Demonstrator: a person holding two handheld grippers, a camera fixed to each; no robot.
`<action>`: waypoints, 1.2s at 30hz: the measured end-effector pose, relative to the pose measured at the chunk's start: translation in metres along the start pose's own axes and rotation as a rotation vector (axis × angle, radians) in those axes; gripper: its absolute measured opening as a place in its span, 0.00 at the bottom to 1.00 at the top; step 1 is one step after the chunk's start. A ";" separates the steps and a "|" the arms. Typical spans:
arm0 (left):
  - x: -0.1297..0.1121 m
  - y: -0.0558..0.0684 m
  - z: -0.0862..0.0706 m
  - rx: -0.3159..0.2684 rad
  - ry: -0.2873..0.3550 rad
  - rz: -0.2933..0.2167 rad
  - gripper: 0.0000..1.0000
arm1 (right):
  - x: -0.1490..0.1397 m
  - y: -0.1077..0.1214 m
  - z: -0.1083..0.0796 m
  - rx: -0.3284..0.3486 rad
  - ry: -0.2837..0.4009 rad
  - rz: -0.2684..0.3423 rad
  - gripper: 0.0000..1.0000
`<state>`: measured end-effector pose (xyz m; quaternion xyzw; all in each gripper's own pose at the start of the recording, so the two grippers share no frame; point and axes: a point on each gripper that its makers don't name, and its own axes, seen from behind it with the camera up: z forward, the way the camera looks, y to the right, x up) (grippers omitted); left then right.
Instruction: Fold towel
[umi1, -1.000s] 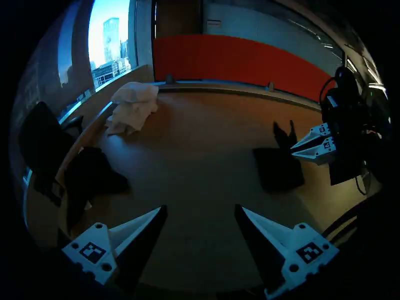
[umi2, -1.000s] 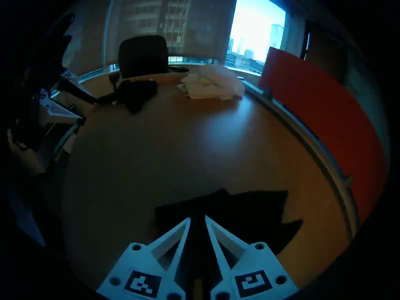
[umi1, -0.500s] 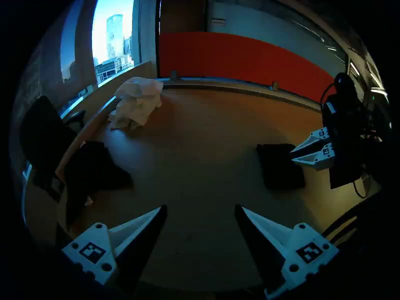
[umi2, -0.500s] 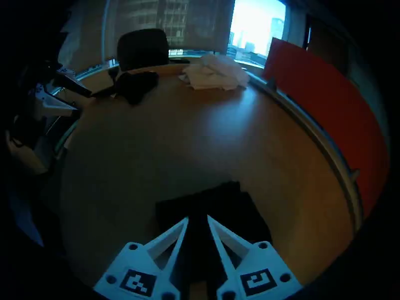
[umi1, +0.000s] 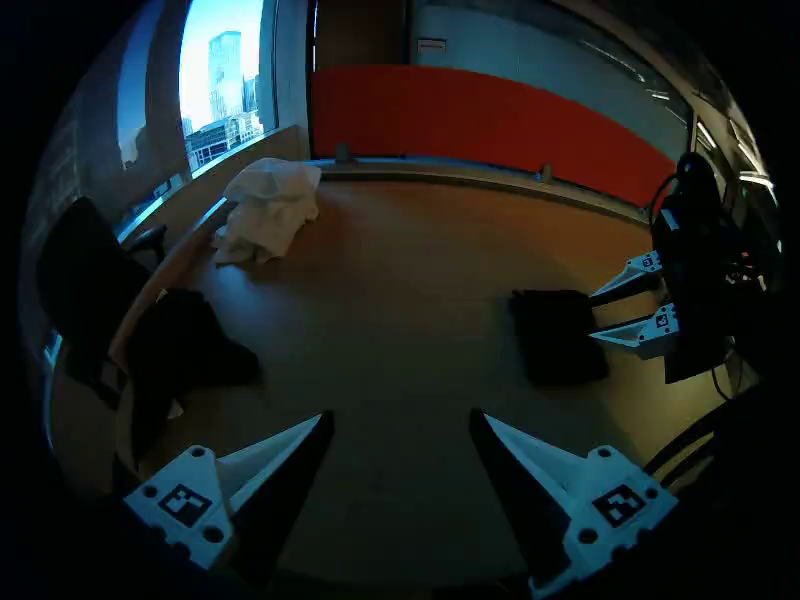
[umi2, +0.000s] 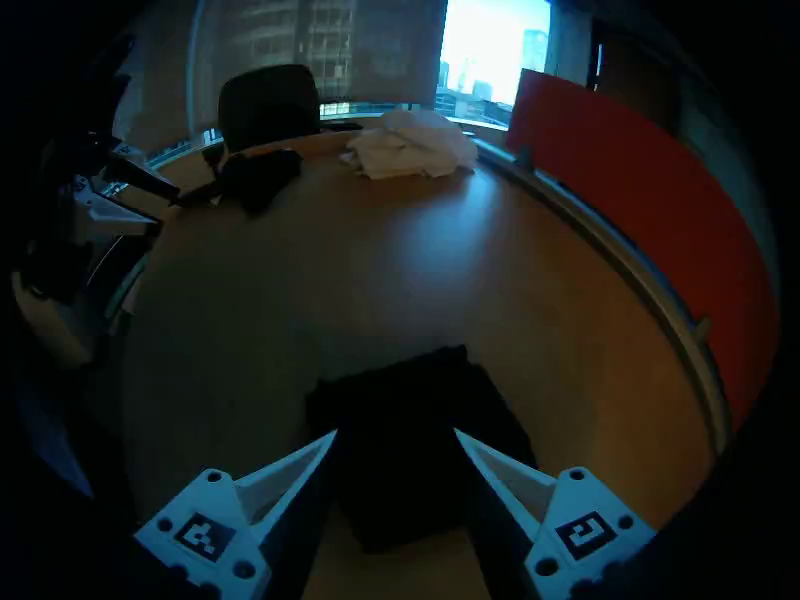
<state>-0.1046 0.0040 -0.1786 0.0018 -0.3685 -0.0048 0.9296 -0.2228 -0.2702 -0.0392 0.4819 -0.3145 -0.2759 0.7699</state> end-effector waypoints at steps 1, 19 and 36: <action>0.000 0.000 0.000 0.000 0.000 0.000 1.00 | -0.001 0.001 -0.001 -0.004 0.000 0.001 0.71; -0.001 0.004 0.000 -0.004 0.003 0.001 1.00 | -0.060 -0.008 -0.007 -0.048 -0.072 0.087 0.72; -0.002 0.006 0.000 -0.009 0.000 0.005 1.00 | -0.103 -0.019 -0.007 -0.081 -0.134 0.161 0.72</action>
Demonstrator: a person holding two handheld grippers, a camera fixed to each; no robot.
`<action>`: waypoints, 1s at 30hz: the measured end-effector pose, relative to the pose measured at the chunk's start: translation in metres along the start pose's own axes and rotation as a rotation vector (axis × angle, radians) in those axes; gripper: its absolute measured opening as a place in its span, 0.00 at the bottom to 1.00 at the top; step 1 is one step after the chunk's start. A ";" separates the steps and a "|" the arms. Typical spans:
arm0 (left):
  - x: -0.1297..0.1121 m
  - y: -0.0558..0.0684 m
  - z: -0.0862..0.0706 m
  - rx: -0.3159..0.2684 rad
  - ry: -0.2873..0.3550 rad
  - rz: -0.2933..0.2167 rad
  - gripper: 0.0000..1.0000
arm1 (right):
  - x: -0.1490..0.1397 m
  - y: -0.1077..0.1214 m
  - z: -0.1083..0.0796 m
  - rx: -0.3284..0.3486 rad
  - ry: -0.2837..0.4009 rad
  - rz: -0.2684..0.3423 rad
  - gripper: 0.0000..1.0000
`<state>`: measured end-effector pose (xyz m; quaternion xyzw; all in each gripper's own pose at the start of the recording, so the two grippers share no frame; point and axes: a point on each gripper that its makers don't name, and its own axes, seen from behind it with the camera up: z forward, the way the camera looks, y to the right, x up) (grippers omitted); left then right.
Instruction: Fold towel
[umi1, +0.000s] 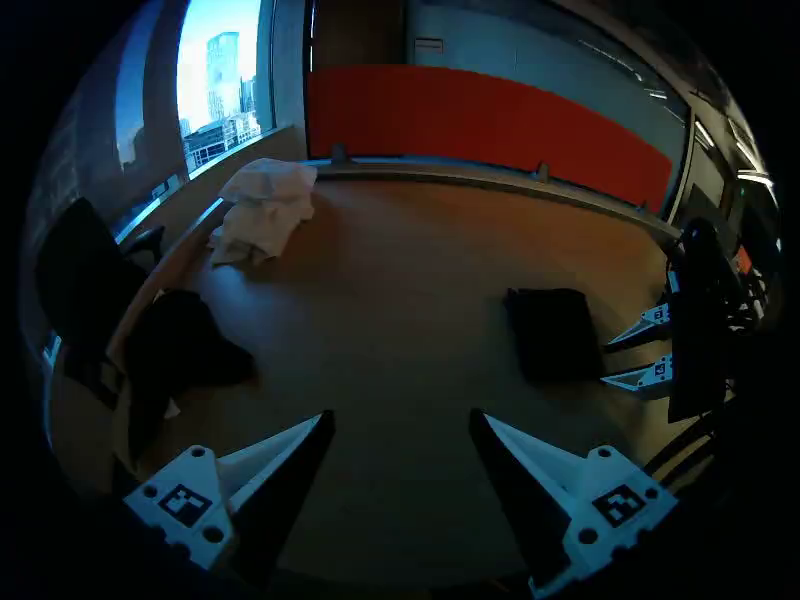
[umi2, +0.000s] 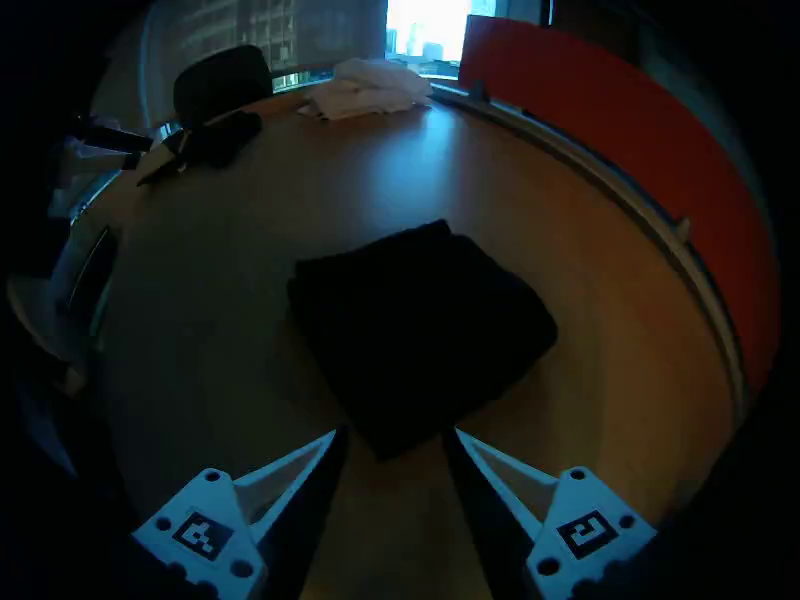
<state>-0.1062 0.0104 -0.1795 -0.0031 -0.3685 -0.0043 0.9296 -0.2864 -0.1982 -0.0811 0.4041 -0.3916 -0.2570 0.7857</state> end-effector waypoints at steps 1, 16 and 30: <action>0.000 0.000 0.000 -0.001 -0.001 0.000 1.00 | -0.001 -0.001 0.000 0.000 0.000 0.003 0.72; -0.001 0.003 0.000 -0.006 0.000 0.001 1.00 | -0.010 -0.003 0.003 0.001 -0.001 0.084 0.35; -0.001 0.005 0.002 -0.013 0.001 0.001 1.00 | -0.007 -0.005 0.005 0.013 0.021 0.109 0.07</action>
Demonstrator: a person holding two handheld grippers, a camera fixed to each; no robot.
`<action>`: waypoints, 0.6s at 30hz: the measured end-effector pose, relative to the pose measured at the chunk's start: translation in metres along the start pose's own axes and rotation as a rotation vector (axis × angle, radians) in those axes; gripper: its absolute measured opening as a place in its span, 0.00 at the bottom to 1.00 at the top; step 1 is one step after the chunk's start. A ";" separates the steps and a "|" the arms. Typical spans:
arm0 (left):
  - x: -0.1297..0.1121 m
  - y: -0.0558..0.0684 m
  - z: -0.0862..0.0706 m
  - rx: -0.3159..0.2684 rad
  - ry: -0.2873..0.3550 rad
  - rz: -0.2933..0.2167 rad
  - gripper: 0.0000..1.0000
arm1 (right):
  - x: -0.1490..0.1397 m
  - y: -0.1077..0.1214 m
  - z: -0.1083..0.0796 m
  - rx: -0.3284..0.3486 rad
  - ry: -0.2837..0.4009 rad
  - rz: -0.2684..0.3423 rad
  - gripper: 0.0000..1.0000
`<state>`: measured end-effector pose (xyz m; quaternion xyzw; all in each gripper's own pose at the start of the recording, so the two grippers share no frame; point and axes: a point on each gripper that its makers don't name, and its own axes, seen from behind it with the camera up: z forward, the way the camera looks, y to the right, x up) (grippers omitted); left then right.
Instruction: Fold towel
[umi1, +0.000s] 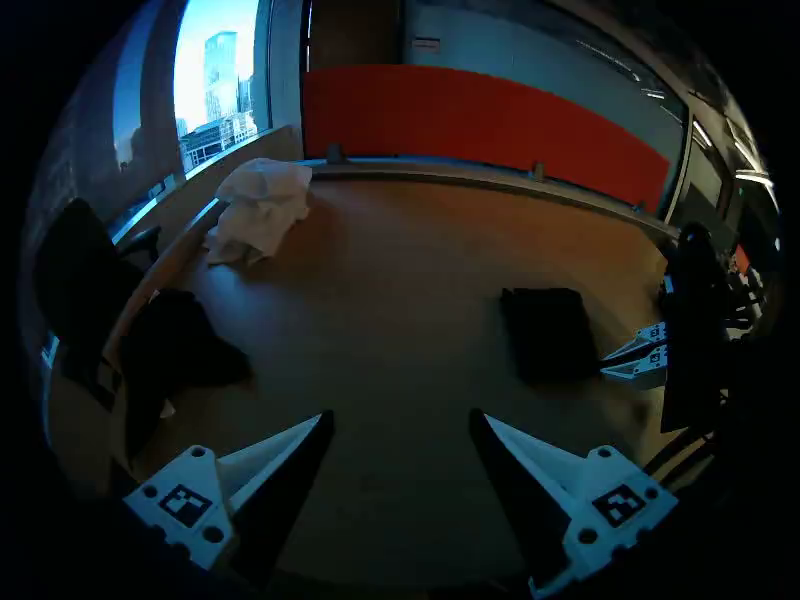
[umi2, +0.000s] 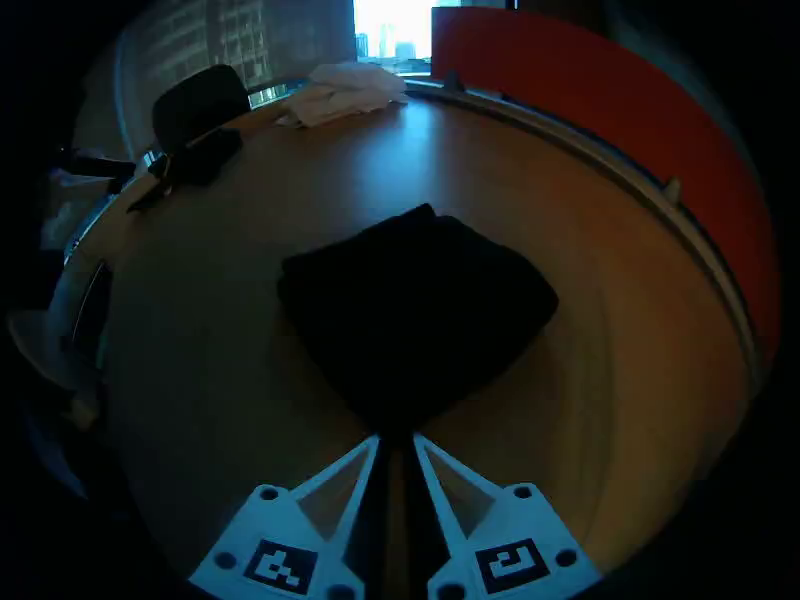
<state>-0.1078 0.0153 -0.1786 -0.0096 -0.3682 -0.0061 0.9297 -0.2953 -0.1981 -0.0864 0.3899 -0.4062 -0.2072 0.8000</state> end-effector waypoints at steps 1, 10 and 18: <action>0.000 0.000 0.000 -0.001 0.000 0.000 1.00 | 0.002 0.001 -0.001 -0.003 0.005 -0.001 0.06; 0.004 0.000 0.001 -0.009 0.014 0.002 1.00 | 0.045 0.014 -0.021 -0.035 0.081 -0.037 0.06; 0.010 0.003 0.002 -0.022 0.038 -0.002 1.00 | 0.106 0.026 -0.043 -0.051 0.162 -0.092 0.05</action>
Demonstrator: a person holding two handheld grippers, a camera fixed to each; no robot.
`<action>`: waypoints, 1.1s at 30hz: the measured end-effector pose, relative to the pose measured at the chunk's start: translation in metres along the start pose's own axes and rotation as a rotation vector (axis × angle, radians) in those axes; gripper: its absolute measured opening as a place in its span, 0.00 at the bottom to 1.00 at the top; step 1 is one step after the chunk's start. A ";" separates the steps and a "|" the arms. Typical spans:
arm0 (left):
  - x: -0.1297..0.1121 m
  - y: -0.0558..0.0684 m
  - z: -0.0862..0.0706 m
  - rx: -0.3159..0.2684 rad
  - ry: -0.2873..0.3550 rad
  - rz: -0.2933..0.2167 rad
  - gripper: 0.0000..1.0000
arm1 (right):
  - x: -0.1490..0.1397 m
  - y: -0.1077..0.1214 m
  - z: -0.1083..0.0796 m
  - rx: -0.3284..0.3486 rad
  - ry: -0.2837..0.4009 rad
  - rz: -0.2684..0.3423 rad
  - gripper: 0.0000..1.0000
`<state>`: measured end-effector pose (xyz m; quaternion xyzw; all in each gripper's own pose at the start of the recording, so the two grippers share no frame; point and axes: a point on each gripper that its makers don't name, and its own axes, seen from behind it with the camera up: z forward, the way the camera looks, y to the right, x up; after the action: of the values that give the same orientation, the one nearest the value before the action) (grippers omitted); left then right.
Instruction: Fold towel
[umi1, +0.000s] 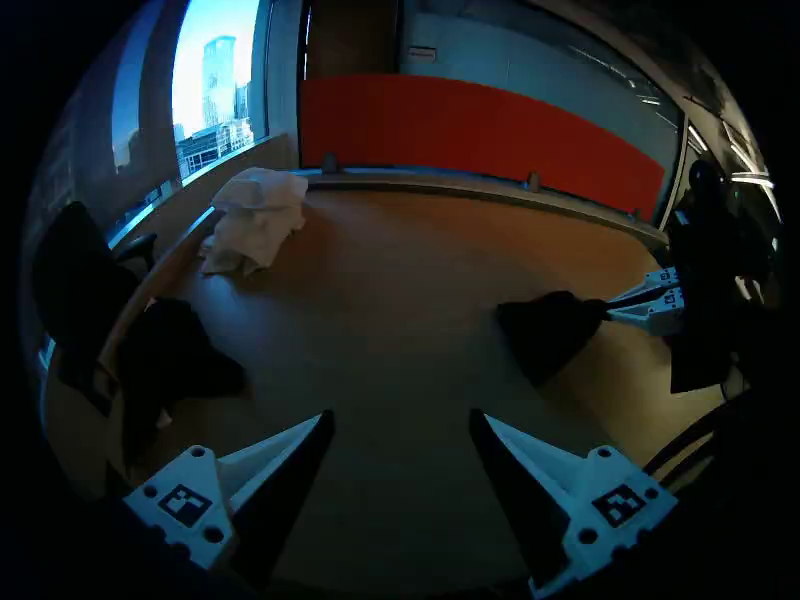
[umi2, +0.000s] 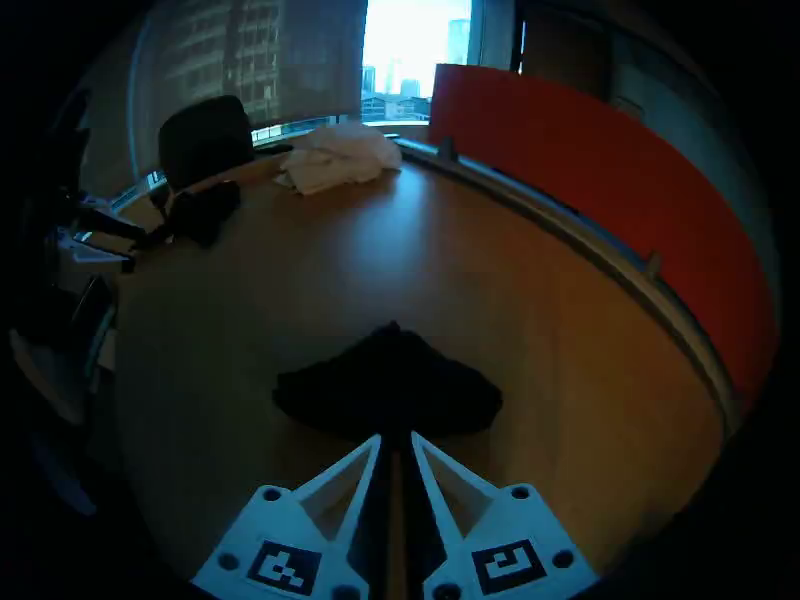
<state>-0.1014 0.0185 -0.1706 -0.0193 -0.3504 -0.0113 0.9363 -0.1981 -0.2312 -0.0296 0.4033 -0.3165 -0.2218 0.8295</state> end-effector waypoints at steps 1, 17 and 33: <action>0.001 0.001 0.000 -0.002 0.003 -0.001 1.00 | 0.008 0.002 -0.002 0.002 0.008 -0.010 0.05; 0.011 -0.001 -0.004 -0.024 0.034 -0.010 1.00 | 0.088 0.044 -0.043 -0.051 0.123 -0.065 0.05; 0.014 0.006 -0.002 -0.055 0.030 0.008 1.00 | 0.068 0.096 -0.079 -0.141 0.122 0.005 0.05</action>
<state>-0.0890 0.0243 -0.1629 -0.0464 -0.3358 -0.0176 0.9406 -0.0840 -0.1761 0.0338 0.3557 -0.2497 -0.2165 0.8742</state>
